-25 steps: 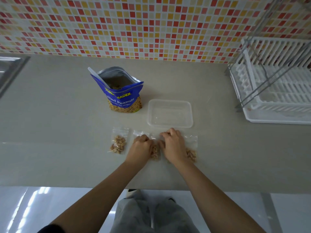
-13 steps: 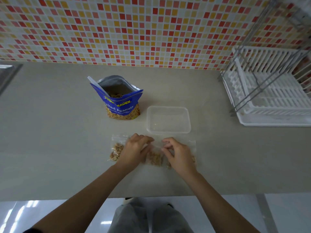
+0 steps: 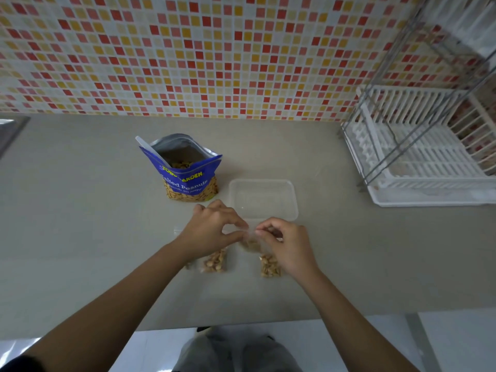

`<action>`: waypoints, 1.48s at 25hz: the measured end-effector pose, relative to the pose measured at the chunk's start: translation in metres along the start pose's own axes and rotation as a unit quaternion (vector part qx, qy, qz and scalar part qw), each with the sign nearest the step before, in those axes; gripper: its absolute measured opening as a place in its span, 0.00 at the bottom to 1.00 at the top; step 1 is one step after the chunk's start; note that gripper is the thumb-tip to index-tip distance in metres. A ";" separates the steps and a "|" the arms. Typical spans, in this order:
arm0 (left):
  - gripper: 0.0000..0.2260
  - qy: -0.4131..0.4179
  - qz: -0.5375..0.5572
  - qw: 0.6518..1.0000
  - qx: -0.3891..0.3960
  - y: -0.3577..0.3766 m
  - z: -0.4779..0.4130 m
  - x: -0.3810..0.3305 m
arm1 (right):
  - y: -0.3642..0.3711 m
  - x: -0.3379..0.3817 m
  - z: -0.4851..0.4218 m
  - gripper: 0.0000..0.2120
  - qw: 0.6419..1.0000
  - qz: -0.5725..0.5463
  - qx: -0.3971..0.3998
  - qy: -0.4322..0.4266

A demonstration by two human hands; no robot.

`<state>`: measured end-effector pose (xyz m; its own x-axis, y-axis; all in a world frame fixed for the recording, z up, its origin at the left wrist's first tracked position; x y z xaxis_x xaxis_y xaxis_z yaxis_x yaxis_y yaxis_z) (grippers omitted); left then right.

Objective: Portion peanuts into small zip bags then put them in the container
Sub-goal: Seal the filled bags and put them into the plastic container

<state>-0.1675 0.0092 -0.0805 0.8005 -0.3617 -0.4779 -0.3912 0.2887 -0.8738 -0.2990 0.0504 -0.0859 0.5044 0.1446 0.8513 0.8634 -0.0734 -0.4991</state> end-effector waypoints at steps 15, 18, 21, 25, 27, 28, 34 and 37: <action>0.15 0.030 0.135 0.989 -0.051 -0.030 -0.006 0.003 | -0.024 0.023 -0.016 0.11 0.998 0.021 -0.034 -0.041; 0.13 0.019 0.152 0.987 -0.039 -0.028 -0.007 0.008 | -0.026 0.022 -0.015 0.11 0.998 0.026 -0.029 -0.042; 0.08 -0.016 0.217 0.976 0.010 -0.015 -0.003 0.011 | -0.028 0.019 -0.018 0.08 0.999 0.025 -0.004 -0.034; 0.07 -0.063 0.205 0.975 0.061 0.028 0.006 0.014 | -0.022 -0.003 -0.016 0.11 1.000 -0.008 0.018 0.013; 0.06 -0.106 0.235 0.963 0.075 0.045 0.011 0.022 | -0.016 -0.017 -0.012 0.06 0.999 0.001 0.017 0.032; 0.05 -0.132 0.244 0.958 0.078 0.051 0.014 0.026 | -0.014 -0.024 -0.010 0.04 0.999 0.017 0.011 0.036; 0.15 -0.262 0.117 0.955 0.077 0.085 0.027 0.048 | 0.027 -0.054 -0.001 0.03 0.988 0.137 0.059 0.034; 0.12 -0.269 0.050 0.960 0.065 0.086 0.024 0.043 | 0.045 -0.057 -0.003 0.08 0.974 0.209 0.089 0.006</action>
<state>-0.1560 0.0397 -0.1737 0.8940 0.1744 -0.4128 -0.4467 0.4191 -0.7904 -0.2887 0.0363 -0.1564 0.8124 0.1282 0.5689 0.5677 0.0492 -0.8218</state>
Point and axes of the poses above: each hand's wrist, its own z-axis away from the middle knuckle, its own y-axis out of the palm, x = y × z, the point moved 10 cm from there along -z, towards the middle knuckle, and after that the axes turned 10 degrees about -y, right-handed, at the moved point
